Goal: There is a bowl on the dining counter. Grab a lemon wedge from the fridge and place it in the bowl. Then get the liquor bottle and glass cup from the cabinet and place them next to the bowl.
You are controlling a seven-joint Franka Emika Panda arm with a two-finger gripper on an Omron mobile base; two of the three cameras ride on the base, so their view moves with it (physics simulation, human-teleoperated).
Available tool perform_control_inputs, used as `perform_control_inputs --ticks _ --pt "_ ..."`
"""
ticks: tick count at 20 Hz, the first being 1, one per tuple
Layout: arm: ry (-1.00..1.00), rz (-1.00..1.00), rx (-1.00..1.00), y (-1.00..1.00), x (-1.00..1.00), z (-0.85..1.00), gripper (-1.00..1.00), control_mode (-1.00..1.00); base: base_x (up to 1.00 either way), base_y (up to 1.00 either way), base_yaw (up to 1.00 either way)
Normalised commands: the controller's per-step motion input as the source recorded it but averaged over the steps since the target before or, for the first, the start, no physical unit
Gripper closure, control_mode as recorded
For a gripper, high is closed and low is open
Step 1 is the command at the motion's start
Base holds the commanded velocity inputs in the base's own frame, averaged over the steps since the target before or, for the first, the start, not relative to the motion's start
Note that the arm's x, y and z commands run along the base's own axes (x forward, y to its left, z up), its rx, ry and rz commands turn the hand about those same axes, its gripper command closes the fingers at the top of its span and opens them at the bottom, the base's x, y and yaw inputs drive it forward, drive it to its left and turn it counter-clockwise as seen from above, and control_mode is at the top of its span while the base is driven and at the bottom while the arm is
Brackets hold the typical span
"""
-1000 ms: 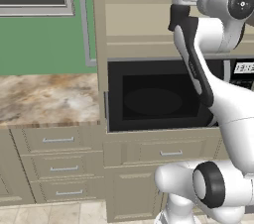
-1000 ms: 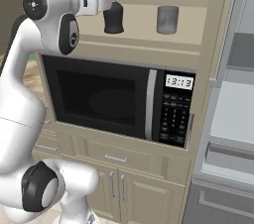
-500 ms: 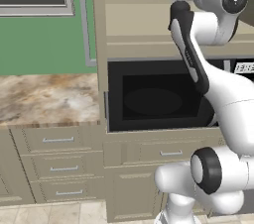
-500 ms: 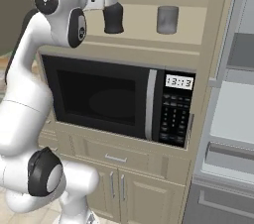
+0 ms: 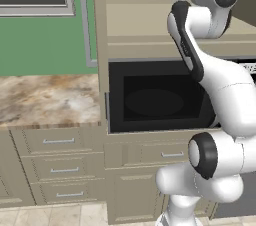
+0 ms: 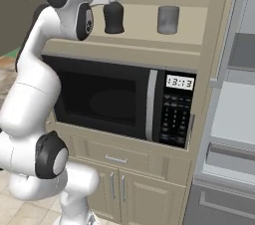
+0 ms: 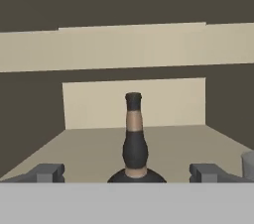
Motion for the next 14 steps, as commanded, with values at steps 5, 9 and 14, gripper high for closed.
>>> perform_control_inputs --ticks 5,9,14 --pt "0.00 0.00 0.00 0.00 0.41 0.00 -1.00 -1.00 0.00 0.00 0.00" --pt "0.00 0.00 -0.01 -0.07 0.30 -0.06 -1.00 -1.00 0.00 0.00 0.00" --pt "0.00 0.00 -0.01 -0.08 0.23 -0.08 -1.00 -1.00 0.00 0.00 0.00"
